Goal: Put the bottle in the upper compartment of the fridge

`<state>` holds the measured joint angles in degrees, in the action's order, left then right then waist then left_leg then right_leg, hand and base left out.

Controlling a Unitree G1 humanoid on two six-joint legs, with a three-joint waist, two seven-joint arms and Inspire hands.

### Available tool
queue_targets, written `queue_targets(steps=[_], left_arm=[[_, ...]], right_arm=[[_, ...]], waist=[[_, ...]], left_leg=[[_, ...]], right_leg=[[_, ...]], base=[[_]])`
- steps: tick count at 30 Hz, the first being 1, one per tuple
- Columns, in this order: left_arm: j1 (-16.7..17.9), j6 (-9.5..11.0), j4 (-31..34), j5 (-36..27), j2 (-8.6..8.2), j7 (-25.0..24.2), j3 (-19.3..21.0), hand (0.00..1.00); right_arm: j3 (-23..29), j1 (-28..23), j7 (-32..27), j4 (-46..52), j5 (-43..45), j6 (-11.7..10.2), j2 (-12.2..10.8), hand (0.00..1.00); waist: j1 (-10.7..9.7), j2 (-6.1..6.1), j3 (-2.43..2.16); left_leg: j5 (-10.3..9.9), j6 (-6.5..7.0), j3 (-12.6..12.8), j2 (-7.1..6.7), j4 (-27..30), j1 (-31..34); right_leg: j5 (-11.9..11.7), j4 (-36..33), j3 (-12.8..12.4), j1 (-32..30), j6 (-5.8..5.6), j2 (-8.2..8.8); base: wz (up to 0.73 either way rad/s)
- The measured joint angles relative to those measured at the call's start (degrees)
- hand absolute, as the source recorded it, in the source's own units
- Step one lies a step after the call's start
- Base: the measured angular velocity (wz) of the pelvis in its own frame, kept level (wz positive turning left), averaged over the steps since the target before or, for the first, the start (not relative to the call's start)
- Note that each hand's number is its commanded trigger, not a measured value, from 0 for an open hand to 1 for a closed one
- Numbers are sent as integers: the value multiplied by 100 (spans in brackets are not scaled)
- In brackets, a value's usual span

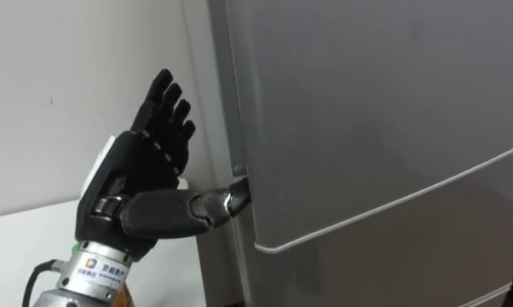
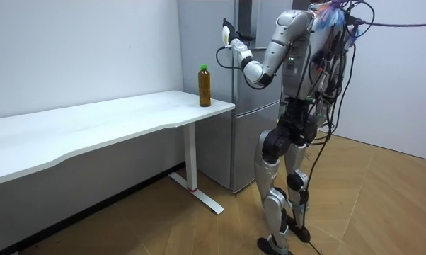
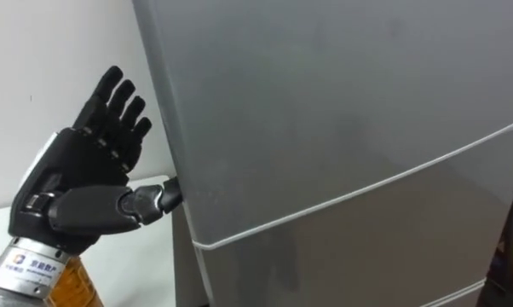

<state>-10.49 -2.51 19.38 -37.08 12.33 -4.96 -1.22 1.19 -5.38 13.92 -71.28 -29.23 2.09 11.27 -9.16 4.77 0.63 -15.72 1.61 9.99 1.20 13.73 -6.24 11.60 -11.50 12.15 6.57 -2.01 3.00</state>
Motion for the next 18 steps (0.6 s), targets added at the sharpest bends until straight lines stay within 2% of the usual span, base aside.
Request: queue_targets(steps=[7,18], left_arm=[[0,-7,127,-225,9,-222,-98,0],[0,-8,395,-271,85,-478,-231,0]], right_arm=[[0,67,1,-55,-1,-5,9,0],[0,66,1,-59,5,-82,5,0]], waist=[[-4,29,27],[0,52,27]], left_leg=[[7,9,-141,-7,101,173],[8,9,-252,-72,114,235]], right_leg=[[-11,30,89,-73,4,9],[-24,134,70,-2,4,4]], base=[[10],[6]])
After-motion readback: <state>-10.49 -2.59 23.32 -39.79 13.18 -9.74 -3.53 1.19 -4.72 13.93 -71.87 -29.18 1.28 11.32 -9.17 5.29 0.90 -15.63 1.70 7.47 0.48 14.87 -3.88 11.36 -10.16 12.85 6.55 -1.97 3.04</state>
